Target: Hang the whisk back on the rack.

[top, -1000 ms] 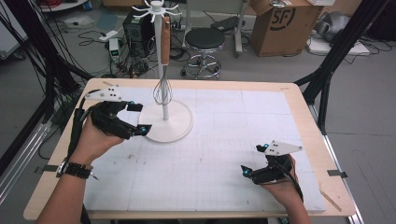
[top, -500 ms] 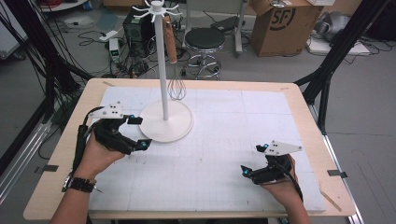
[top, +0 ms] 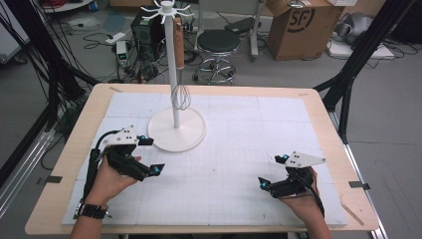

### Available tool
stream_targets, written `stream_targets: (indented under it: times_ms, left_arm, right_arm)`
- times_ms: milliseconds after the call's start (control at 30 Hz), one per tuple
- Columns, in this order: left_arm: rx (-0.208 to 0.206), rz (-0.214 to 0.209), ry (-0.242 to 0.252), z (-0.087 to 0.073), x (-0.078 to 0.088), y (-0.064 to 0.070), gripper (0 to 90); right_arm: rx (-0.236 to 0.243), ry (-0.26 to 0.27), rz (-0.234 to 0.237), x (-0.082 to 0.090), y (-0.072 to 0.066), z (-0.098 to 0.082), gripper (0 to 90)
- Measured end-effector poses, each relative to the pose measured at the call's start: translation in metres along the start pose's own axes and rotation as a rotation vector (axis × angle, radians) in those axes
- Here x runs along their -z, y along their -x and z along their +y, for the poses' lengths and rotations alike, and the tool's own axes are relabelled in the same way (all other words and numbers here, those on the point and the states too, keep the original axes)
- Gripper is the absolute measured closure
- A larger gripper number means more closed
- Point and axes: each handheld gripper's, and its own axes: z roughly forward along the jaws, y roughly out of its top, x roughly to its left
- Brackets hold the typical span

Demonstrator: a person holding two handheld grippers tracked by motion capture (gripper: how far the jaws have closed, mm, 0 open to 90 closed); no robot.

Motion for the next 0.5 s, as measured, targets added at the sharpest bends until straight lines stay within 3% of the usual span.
stream_targets:
  times_ms: [67, 500]
  left_arm:
    - [0.004, 0.005, -0.024, -0.0024, -0.0027, 0.0001, 1.6]
    - [-0.004, -0.001, -0.01, -0.0078, -0.002, 0.0032, 1.6]
  right_arm:
    - [0.0, -0.003, 0.004, -0.0005, -0.0002, 0.0003, 1.4]
    - [0.001, -0.004, 0.004, -0.0027, 0.0022, 0.0012, 1.4]
